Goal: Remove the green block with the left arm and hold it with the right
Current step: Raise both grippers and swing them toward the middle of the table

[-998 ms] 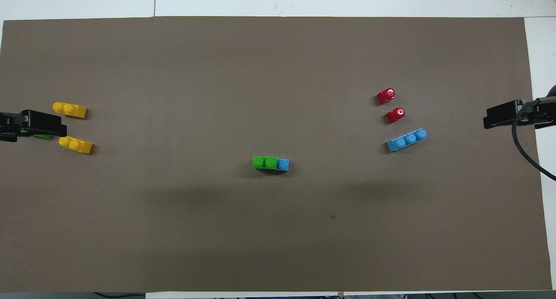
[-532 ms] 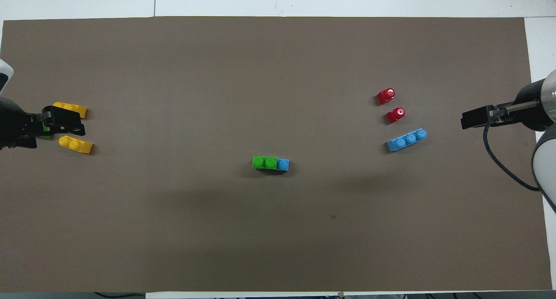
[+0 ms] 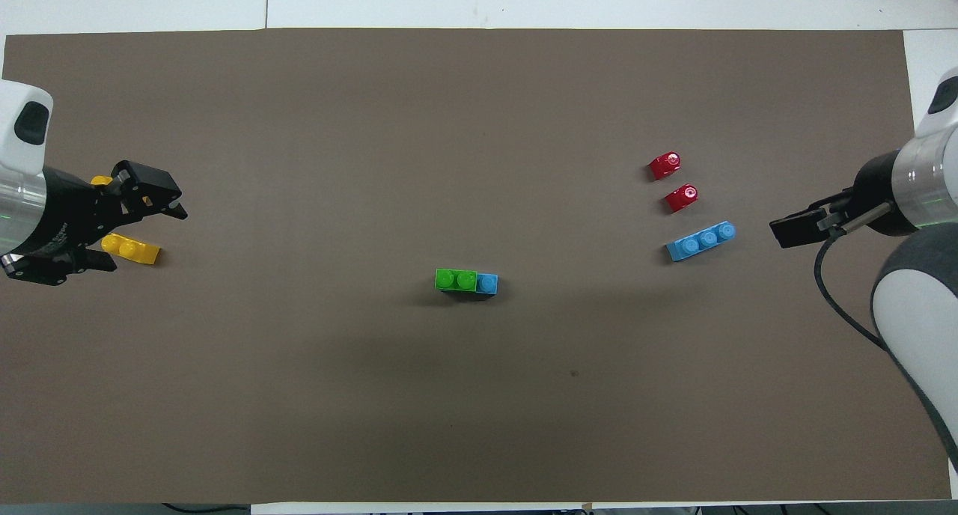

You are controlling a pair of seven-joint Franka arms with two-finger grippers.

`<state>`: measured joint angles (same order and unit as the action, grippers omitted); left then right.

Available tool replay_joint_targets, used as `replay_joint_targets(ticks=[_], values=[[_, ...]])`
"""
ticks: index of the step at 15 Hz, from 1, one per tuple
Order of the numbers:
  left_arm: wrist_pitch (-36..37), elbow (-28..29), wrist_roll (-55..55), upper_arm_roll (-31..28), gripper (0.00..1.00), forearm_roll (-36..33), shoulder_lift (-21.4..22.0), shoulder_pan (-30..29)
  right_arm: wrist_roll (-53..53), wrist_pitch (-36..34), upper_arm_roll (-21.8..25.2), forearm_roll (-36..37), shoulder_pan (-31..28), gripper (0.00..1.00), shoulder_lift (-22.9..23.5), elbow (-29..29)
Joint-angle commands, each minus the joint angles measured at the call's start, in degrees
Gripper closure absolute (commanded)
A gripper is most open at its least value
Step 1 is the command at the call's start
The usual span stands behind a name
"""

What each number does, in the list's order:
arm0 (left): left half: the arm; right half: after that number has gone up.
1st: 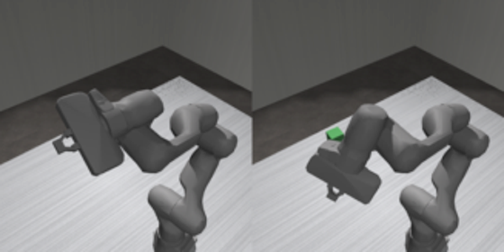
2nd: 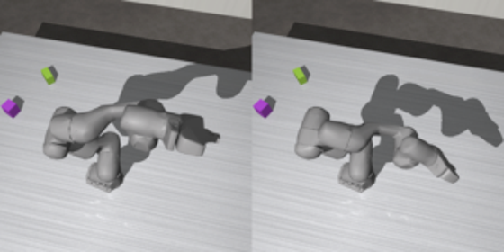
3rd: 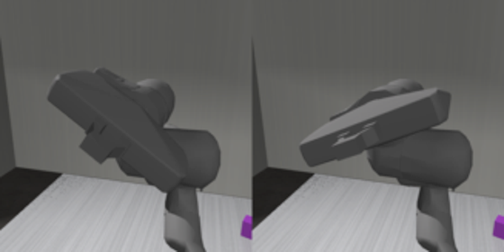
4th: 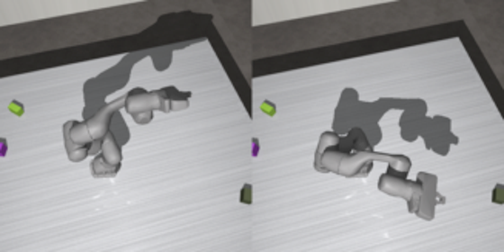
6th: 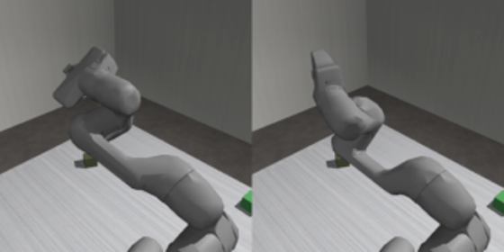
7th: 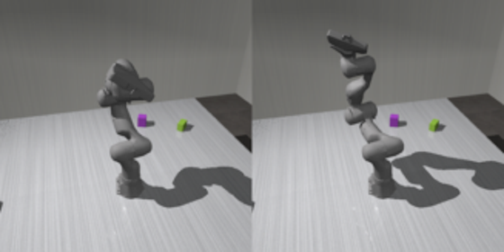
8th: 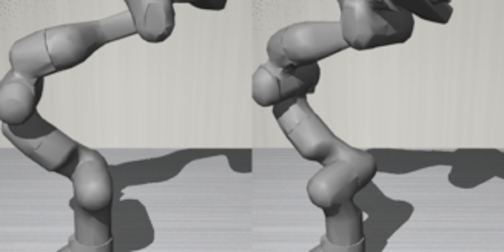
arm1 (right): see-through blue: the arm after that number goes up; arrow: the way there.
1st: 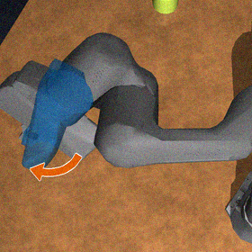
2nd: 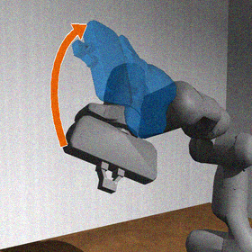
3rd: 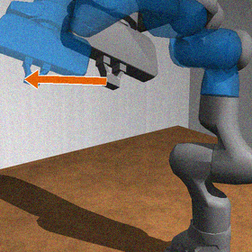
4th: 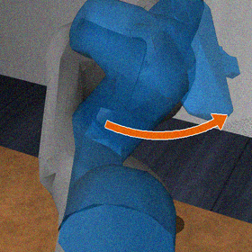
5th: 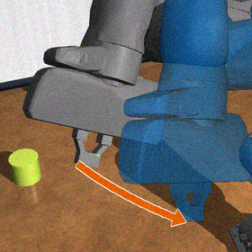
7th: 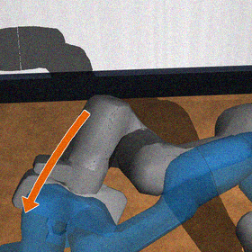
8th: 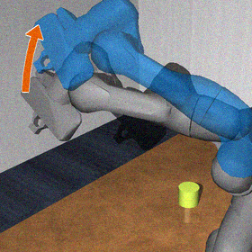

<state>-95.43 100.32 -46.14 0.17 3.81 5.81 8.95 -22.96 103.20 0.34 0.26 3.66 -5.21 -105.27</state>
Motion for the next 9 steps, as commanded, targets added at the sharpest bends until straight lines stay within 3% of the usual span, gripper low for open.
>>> replay_joint_targets(ticks=[1, 4, 7, 9], values=[[-3.5, 2.3, -11.6, -0.6, 0.00, 2.1, 1.6, 0.8, -10.2, 3.8, 0.0, -1.3, -0.1, 0.00, -2.9, -4.6], [-4.4, 2.4, -21.2, -0.6, 0.00, 2.1, 1.5, 2.0, -14.9, 4.2, 0.0, -6.2, -0.1, 0.00, -3.0, -4.9], [-5.1, 2.5, -29.9, -0.6, 0.00, 2.1, 1.5, 3.6, -26.2, 6.2, -0.2, -12.2, 1.4, 0.00, -2.8, -4.8], [-5.1, 2.5, -34.3, -0.7, 0.00, 2.1, 1.5, 4.6, -28.4, 6.5, -0.3, -12.6, 1.9, 0.00, -2.8, -4.9]])
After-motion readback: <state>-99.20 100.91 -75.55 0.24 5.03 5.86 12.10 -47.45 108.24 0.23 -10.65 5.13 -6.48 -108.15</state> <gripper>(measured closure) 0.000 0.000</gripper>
